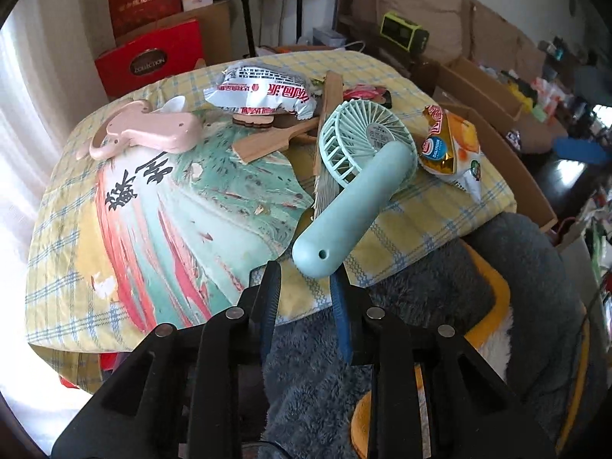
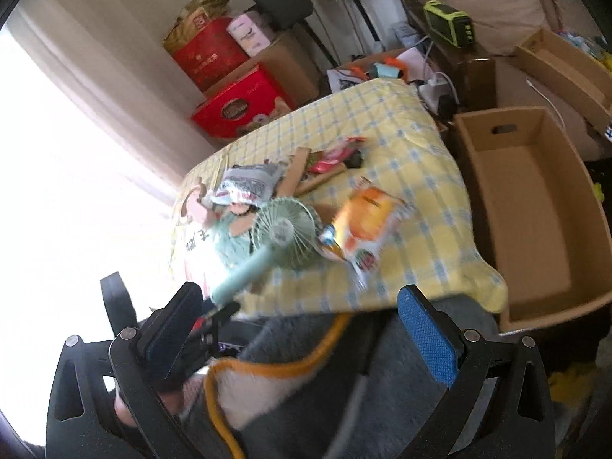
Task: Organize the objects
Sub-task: 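Move the left tool toward the mint-green handheld fan on the table, then close the left tool on the mint-green fan handle while the right tool steadies the fan head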
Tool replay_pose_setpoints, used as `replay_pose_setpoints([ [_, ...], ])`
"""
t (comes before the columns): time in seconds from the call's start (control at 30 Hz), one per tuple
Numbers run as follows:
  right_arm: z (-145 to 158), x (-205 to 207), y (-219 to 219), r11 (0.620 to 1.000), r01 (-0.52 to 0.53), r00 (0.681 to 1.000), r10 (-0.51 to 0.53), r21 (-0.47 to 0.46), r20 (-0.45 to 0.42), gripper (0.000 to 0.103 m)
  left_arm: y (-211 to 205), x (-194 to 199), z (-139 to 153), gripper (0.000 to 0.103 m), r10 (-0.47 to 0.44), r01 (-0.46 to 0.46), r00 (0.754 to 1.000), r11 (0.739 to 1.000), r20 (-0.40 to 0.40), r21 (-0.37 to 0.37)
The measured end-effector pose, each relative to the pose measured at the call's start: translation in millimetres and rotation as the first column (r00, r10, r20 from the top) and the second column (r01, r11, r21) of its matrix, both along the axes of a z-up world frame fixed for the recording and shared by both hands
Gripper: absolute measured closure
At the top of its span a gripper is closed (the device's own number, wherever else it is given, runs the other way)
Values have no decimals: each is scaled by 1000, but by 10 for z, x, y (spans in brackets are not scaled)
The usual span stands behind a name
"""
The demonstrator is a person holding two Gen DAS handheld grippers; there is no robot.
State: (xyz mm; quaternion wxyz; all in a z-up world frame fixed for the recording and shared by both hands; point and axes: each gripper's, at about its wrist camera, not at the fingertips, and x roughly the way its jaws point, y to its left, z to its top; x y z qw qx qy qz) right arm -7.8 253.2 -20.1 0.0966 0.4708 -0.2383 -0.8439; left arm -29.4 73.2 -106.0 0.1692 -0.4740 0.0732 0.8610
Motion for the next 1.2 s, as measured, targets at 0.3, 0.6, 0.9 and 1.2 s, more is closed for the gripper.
replay_pose_setpoints([
  [0.3,-357,-906,-385,995,-99,953,97,-8,287,0,36,30,177,57,-52,53,995,998,-82,13],
  [0.6,-883,-1223,-610,998,-41,923,57,-50,381,0,13,-105,158,57,-53,57,998,994,-42,92],
  [0.9,-895,-1232,-784,990,-69,929,19,122,369,2,211,-108,91,55,-98,100,994,994,-39,38],
  [1.2,-876,-1016,-714,994,-32,956,1,102,294,17,246,-127,-164,78,-93,90,995,994,40,67],
])
